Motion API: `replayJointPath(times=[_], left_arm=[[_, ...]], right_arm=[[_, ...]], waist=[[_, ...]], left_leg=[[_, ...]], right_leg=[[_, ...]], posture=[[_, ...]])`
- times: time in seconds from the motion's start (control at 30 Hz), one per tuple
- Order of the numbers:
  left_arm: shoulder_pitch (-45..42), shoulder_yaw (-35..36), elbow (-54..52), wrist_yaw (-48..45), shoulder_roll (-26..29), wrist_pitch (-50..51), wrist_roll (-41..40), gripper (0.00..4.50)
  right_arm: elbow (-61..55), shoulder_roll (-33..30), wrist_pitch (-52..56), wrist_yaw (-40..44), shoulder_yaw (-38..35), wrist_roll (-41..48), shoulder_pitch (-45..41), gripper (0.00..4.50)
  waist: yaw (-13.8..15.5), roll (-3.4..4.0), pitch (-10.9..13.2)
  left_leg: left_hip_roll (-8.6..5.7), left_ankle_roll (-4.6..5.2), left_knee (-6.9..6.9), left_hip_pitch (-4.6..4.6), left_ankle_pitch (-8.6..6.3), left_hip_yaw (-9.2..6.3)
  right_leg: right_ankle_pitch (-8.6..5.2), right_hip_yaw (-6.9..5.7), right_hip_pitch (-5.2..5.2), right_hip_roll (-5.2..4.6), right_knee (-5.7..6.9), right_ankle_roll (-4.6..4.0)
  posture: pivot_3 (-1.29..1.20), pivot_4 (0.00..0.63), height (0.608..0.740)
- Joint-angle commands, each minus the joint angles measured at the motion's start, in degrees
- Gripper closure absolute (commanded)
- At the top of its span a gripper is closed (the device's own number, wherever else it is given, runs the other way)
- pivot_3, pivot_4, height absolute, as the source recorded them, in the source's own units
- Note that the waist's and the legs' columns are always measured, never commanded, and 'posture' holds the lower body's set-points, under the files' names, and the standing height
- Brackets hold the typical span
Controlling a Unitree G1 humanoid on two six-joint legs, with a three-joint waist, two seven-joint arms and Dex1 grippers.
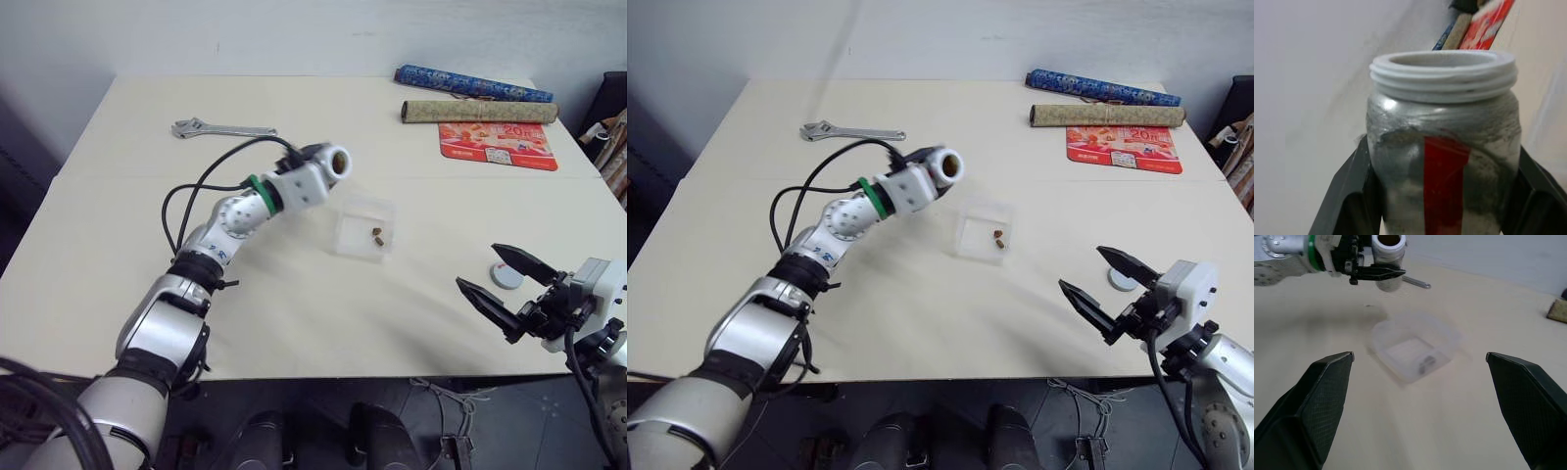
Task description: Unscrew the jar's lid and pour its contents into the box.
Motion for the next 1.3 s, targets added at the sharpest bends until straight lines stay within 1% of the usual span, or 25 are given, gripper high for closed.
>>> replayJointPath(times=[0.03, 0.1, 0.13, 0.17, 0.2, 0.27, 0.37, 0.43, 0.53, 0.57, 0.6, 0.63, 0.67, 0.83, 0.9, 0.93, 1.03, 1.07, 1.2, 1.3], left_arm=[[4.5, 9.9, -12.2, -9.4, 3.8, 14.1, -14.5, 2.15], [9.8, 14.4, -18.3, -9.5, 5.9, 21.5, -18.8, 2.15], [12.7, 16.4, -21.2, -8.5, 6.8, 22.9, -19.6, 2.15], [16.6, 19.6, -25.2, -8.9, 7.2, 21.9, -21.9, 2.15], [20.5, 23.1, -28.8, -9.7, 7.4, 23.1, -25.6, 2.15], [26.5, 27.9, -31.2, -7.0, 8.6, 23.8, -26.1, 2.15], [33.6, 33.6, -31.1, -3.7, 9.3, 23.4, -25.9, 2.15], [37.4, 34.5, -31.0, -3.3, 9.8, 22.1, -23.5, 2.15], [42.3, 35.6, -31.8, -0.8, 9.0, 19.3, -20.4, 2.15], [43.7, 35.4, -31.4, -0.6, 8.6, 15.1, -18.3, 2.15], [44.4, 35.3, -30.8, -0.7, 7.8, 13.8, -18.1, 2.15], [44.9, 35.2, -29.9, -0.5, 7.2, 12.7, -17.8, 2.15], [45.1, 35.2, -29.2, -0.4, 6.7, 12.2, -17.6, 2.15], [45.6, 35.1, -23.6, -0.7, 6.0, 8.4, -16.2, 2.15], [45.9, 35.8, -24.1, -1.3, 5.7, 8.7, -18.1, 1.44], [46.4, 36.3, -24.9, -1.7, 5.8, 9.3, -19.2, 1.17], [49.6, 38.5, -28.7, -0.8, 6.7, 10.9, -20.8, 0.14], [51.2, 39.0, -30.3, -1.0, 7.2, 11.6, -21.3, 0.02], [57.2, 39.6, -35.2, -4.1, 8.9, 15.3, -23.2, 0.02], [60.7, 41.0, -35.6, -4.3, 10.3, 15.6, -22.1, 0.02]], right_arm=[[2.0, 2.1, -7.6, 6.3, 1.4, 0.0, -1.8, 0.06], [2.8, 3.0, -9.7, 9.1, 2.9, 0.4, -2.9, 0.06], [3.1, 3.1, -10.4, 10.2, 3.8, 0.3, -3.2, 0.06], [3.3, 3.6, -11.3, 11.7, 4.8, 0.4, -3.8, 0.06], [3.6, 3.9, -12.2, 12.9, 6.1, 0.1, -4.3, 0.06], [4.0, 4.7, -13.2, 14.8, 8.6, 0.1, -5.6, 0.06], [4.5, 5.4, -13.0, 16.2, 12.0, 0.5, -8.3, 0.06], [5.0, 5.4, -13.0, 17.3, 13.5, 0.3, -9.8, 0.06], [6.6, 3.9, -13.8, 21.6, 16.1, -0.9, -11.8, 0.06], [7.6, 4.2, -13.8, 21.6, 16.3, -0.8, -12.4, 0.06], [8.3, 4.4, -13.6, 21.6, 16.5, -0.5, -12.8, 0.06], [9.0, 4.6, -13.5, 21.7, 16.6, -0.4, -13.2, 0.06], [9.5, 4.7, -13.4, 21.8, 16.8, -0.4, -13.4, 0.06], [11.0, 4.4, -14.2, 22.4, 16.8, -0.8, -13.8, 0.06], [11.9, 3.7, -14.7, 22.5, 15.6, -0.8, -13.5, 0.0], [12.5, 3.3, -15.0, 22.7, 14.8, -0.7, -13.1, 0.0], [12.7, 1.7, -15.4, 23.2, 13.1, -0.9, -10.6, 0.0], [12.6, 1.3, -15.4, 23.0, 12.1, -0.6, -9.6, 0.0], [12.7, -0.3, -15.8, 21.8, 6.3, 0.1, -3.6, 0.0], [14.7, -0.4, -17.0, 22.2, 2.0, 0.0, 1.3, 0.0]], waist=[[-0.6, 0.0, 0.0], [-0.7, 0.01, 0.0], [-0.8, 0.02, 0.0], [-0.9, 0.05, 0.0], [-0.9, 0.05, 0.0], [-1.2, 0.04, 0.0], [-1.0, 0.04, 0.0], [-0.7, 0.04, 0.0], [-0.2, 0.01, -0.1], [0.0, 0.01, -0.1], [0.2, -0.02, -0.1], [0.4, -0.02, -0.1], [0.5, -0.02, -0.1], [0.3, 0.06, -0.1], [0.2, 0.14, -0.2], [0.0, 0.14, -0.2], [-0.4, 0.13, -0.2], [-0.5, 0.12, -0.2], [-0.6, 0.12, -0.2], [-0.4, 0.11, -0.2]], left_leg=[[0.01, 0.0, 0.06, 0.05, 0.0, -0.02], [0.01, 0.0, 0.07, 0.31, 0.0, -0.01], [0.01, 0.0, 0.07, 0.41, 0.0, -0.01], [0.02, 0.0, 0.06, 0.47, 0.0, -0.01], [0.03, -0.01, 0.06, 0.54, -0.01, -0.01], [0.09, -0.07, 0.05, 0.56, -0.04, -0.01], [0.1, -0.11, 0.06, 0.56, -0.06, -0.05], [0.1, -0.12, 0.07, 0.56, -0.07, -0.04], [0.02, -0.1, 0.06, 0.56, -0.17, -0.07], [-0.03, -0.1, 0.06, 0.56, -0.24, -0.08], [-0.08, -0.19, 0.06, 0.52, -0.35, -0.12], [-0.1, -0.19, 0.07, 0.52, -0.43, -0.12], [-0.17, -0.21, 0.06, 0.52, -0.46, -0.1], [-0.15, -0.25, 0.05, 0.53, -0.49, -0.04], [-0.15, -0.25, 0.04, 0.54, -0.48, -0.02], [-0.14, -0.25, 0.04, 0.54, -0.48, -0.01], [-0.13, -0.18, 0.03, 0.52, -0.49, -0.01], [-0.13, -0.15, 0.02, 0.52, -0.5, -0.01], [-0.11, -0.01, -0.02, 0.5, -0.54, 0.0], [-0.11, -0.25, -0.01, 0.51, -0.72, 0.0]], right_leg=[[0.0, 0.02, 0.09, 0.04, 0.04, 0.01], [0.01, 0.1, 0.29, 0.07, 0.1, 0.02], [0.0, 0.15, 0.37, 0.08, 0.14, 0.02], [0.0, 0.21, 0.42, 0.1, 0.13, 0.02], [0.01, 0.25, 0.45, 0.1, 0.19, 0.02], [0.01, 0.3, 0.45, 0.12, 0.19, 0.01], [0.0, 0.28, 0.43, 0.13, 0.19, 0.0], [0.0, 0.29, 0.42, 0.12, 0.21, -0.01], [0.01, 0.27, 0.4, -0.03, 0.15, -0.03], [0.01, 0.27, 0.36, -0.12, 0.13, -0.04], [0.01, 0.23, 0.35, -0.25, 0.12, -0.04], [0.01, 0.2, 0.35, -0.6, 0.08, -0.04], [0.03, 0.11, 0.33, -0.68, 0.09, -0.07], [0.03, 0.09, 0.29, -0.69, 0.1, -0.08], [0.03, 0.09, 0.29, -0.68, 0.11, -0.08], [0.04, 0.09, 0.28, -0.69, 0.11, -0.08], [0.04, 0.09, 0.26, -0.68, 0.11, -0.08], [0.04, 0.09, 0.26, -0.68, 0.11, -0.08], [0.03, 0.08, 0.27, -0.69, 0.08, -0.08], [0.03, 0.08, 0.29, -0.7, -0.11, -0.08]], posture=[[0.0, 0.15, 0.74], [0.0, 0.15, 0.74], [0.0, 0.15, 0.74], [0.0, 0.15, 0.74], [0.0, 0.15, 0.74], [0.0, 0.15, 0.74], [0.0, 0.15, 0.74], [0.0, 0.15, 0.74], [0.0, 0.15, 0.74], [0.0, 0.15, 0.74], [0.0, 0.15, 0.74], [0.0, 0.15, 0.74], [0.0, 0.15, 0.74], [0.0, 0.15, 0.74], [0.0, 0.15, 0.74], [0.0, 0.15, 0.74], [0.0, 0.15, 0.74], [0.0, 0.15, 0.74], [0.0, 0.15, 0.74], [0.0, 0.15, 0.74]])
